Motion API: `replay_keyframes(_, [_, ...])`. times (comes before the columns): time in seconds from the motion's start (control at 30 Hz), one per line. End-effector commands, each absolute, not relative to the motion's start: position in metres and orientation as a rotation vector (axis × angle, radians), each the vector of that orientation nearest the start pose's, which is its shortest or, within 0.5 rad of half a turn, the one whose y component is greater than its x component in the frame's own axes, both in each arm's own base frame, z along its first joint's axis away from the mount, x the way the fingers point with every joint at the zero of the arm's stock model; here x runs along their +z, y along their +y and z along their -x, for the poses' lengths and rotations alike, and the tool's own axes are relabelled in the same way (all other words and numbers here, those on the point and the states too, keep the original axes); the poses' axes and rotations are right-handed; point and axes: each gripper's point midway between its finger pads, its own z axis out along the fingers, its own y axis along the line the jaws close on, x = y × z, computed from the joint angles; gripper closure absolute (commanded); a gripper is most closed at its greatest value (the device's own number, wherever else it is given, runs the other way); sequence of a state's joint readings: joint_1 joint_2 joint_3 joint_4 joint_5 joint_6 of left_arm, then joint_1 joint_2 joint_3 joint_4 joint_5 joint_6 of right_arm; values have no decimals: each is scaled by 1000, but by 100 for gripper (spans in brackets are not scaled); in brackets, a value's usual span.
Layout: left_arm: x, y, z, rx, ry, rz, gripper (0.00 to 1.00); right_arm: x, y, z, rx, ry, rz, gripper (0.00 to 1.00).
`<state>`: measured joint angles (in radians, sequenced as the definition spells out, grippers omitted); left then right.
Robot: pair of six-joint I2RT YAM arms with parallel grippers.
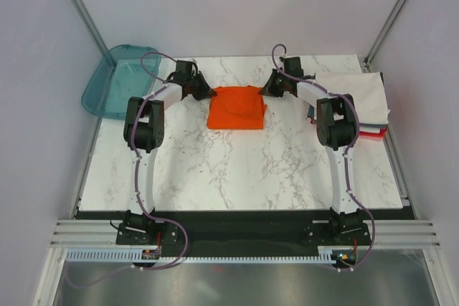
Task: Fold and stack the t-shirts
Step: Neatly place the folded tshirt to the corner
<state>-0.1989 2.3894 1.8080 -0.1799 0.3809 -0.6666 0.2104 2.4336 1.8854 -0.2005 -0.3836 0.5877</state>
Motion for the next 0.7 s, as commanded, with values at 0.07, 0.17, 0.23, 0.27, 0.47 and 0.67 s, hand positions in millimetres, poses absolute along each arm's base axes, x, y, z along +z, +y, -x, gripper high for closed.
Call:
replay_keyframes(0.07, [103,-199,-563,-807,2242,333,98,107,214,-573,831,2276,-178,100])
replay_keyframes(0.17, [140,-197,-553,-807,2188,306,98,140,211,-562,832,2232,-164,100])
replay_keyframes(0.23, [167,-201,-541,-815,2150,283,98,164,210,-550,846,2203,-144,100])
replay_keyframes(0.27, [174,-203,-536,-815,2140,287,98,174,209,-546,849,2189,-140,100])
replay_keyframes(0.47, [237,-236,-494,-812,2036,224,98,247,192,-503,854,2081,-120,100])
replay_keyframes(0.67, [330,-285,-447,-897,1865,119,98,333,133,-461,798,1917,-184,100])
